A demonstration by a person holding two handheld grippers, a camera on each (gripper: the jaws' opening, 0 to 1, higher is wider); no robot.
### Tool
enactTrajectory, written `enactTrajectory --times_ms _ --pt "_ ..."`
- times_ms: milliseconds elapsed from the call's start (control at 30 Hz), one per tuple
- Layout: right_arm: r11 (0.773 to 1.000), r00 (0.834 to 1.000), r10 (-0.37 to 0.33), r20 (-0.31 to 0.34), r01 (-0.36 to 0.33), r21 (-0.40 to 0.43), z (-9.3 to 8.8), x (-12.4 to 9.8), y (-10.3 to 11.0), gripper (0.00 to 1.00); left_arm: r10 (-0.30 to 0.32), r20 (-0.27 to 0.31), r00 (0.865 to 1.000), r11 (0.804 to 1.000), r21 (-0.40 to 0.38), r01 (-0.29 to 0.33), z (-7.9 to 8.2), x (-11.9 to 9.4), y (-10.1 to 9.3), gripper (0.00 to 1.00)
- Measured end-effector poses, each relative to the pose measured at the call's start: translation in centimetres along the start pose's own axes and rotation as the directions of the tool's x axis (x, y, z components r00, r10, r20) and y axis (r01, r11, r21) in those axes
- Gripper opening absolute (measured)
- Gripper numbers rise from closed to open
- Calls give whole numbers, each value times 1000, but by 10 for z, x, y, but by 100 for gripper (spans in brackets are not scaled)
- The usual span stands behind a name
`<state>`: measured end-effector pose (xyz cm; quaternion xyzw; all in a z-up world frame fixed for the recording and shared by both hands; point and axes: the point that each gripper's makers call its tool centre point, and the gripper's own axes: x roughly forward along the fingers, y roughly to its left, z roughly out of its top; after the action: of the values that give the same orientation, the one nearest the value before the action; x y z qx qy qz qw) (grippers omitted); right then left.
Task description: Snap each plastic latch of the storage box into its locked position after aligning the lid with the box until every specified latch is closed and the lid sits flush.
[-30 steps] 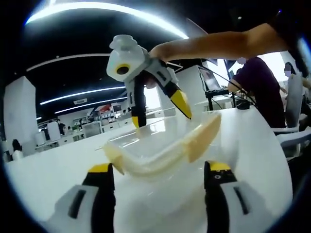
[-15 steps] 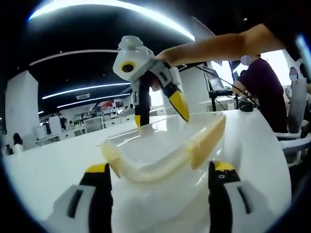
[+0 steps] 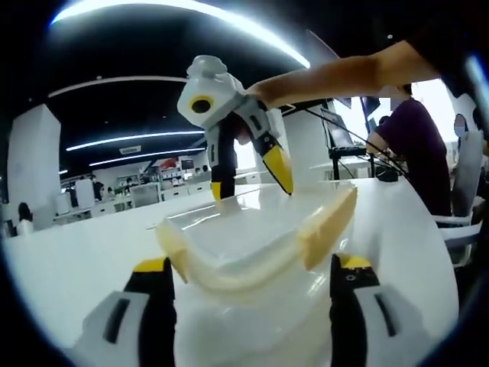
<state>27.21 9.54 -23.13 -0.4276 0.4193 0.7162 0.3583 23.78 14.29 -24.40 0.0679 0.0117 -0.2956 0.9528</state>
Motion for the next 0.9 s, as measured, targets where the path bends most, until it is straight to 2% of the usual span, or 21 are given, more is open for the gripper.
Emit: enactTrajectory --times_ms 200,733,900 --pt "1000 1000 16 16 -16 5 0 -3 -3 43 -7 1 1000 1000 -8 7 1 5 1 82" --pt "999 996 33 -86 -32 18 0 -9 -11 40 -11 4 1000 1000 -13 11 3 8 6 82" --pt "998 997 36 -66 -33 46 -1 -10 -13 45 -11 4 1000 1000 -15 11 4 7 2 83"
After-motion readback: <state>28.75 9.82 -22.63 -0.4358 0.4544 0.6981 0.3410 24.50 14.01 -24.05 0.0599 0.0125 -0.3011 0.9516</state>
